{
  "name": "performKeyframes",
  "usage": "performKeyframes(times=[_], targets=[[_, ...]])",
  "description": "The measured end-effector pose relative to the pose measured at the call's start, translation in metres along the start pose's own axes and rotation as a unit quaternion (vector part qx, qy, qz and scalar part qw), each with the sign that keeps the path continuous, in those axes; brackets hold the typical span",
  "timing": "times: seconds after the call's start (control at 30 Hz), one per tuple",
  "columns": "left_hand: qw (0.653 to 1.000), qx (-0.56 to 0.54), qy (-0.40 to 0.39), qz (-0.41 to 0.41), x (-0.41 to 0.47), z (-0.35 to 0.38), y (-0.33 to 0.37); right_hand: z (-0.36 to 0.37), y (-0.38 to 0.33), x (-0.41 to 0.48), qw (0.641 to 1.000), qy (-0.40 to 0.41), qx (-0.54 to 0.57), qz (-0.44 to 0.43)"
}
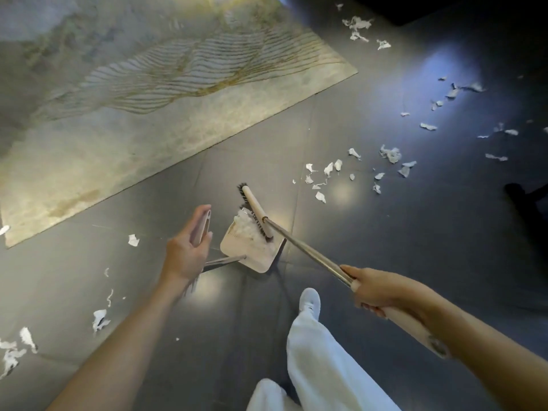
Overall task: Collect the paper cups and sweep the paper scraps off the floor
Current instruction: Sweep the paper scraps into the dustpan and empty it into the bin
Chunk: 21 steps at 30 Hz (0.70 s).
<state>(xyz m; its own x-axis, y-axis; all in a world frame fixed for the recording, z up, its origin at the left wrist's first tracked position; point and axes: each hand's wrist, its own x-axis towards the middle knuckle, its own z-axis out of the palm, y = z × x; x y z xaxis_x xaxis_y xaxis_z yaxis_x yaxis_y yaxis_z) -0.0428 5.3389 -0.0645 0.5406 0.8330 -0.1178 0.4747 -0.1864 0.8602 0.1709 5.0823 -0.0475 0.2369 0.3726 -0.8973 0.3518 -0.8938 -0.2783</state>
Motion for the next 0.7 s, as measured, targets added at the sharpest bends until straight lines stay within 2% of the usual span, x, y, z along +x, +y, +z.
performKeyframes(times=[0.13, 0.3, 0.43, 0.6, 0.7], targets=[[0.999, 0.031, -0.026, 0.026, 0.065, 0.037, 0.028, -0.067, 0.006, 0.018, 0.997, 0.055, 0.049, 0.015], [0.998, -0.012, -0.064, 0.027, 0.137, 0.076, 0.052, -0.138, 0.012, 0.045, 0.991, 0.097, 0.075, 0.05], [0.995, 0.033, -0.078, 0.045, 0.194, 0.101, 0.067, -0.181, 0.014, 0.07, 0.984, 0.121, 0.092, 0.089], [0.985, 0.041, -0.163, 0.049, 0.273, 0.138, 0.086, -0.244, 0.001, 0.114, 0.978, 0.124, 0.08, 0.146], [0.977, 0.081, -0.176, 0.087, 0.322, 0.155, 0.1, -0.29, -0.014, 0.148, 0.976, 0.137, 0.044, 0.164]])
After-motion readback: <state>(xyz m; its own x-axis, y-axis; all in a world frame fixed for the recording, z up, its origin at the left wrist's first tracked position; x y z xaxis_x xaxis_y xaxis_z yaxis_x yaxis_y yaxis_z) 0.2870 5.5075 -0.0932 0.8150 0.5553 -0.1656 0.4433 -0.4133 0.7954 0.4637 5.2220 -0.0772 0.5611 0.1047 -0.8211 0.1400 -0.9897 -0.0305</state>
